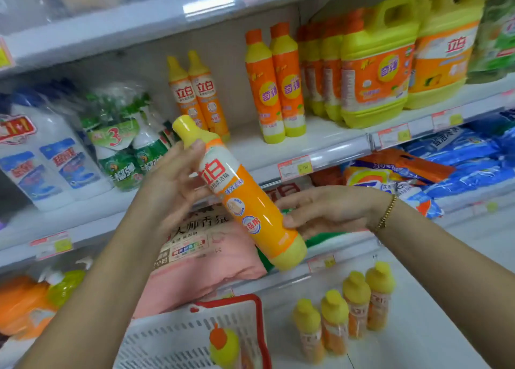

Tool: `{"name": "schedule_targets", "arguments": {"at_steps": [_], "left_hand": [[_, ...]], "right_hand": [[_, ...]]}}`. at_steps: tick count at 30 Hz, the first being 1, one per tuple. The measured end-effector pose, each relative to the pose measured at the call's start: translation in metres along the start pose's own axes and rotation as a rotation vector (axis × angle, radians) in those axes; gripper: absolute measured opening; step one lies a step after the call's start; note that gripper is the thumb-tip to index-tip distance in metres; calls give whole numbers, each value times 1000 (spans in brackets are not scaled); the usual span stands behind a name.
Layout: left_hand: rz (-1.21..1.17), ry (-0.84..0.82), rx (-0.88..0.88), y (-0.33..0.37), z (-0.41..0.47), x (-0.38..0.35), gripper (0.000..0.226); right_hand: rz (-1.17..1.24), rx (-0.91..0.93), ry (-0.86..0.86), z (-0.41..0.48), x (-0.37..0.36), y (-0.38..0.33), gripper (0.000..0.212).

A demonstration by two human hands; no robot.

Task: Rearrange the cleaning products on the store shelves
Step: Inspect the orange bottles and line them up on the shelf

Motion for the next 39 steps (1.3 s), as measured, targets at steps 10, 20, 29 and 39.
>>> {"name": "schedule_targets", "arguments": {"at_steps": [10,20,29,39], "left_hand": [[383,-421,186,-147,-51,-127,59],[739,-574,357,-292,-94,-154,50],[787,-622,394,-315,-103,-156,45],[810,-754,511,-309,-92,-149,52]], "right_hand": [[-866,-628,502,-86,90,96,16],[-909,-817,412,-104,91,138,21],[-882,-814,393,-99,86,142,24],[-832,-797,305,-73,81,92,24]]}}
Point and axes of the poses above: each hand's wrist, its own z-axis towards the middle knuckle, its own x-axis out of the back of the hand, y = z × x, the point moved 7 cm from there along z, towards the middle knuckle, and after that the axes turned 9 degrees about -y, right-handed, at the moved point
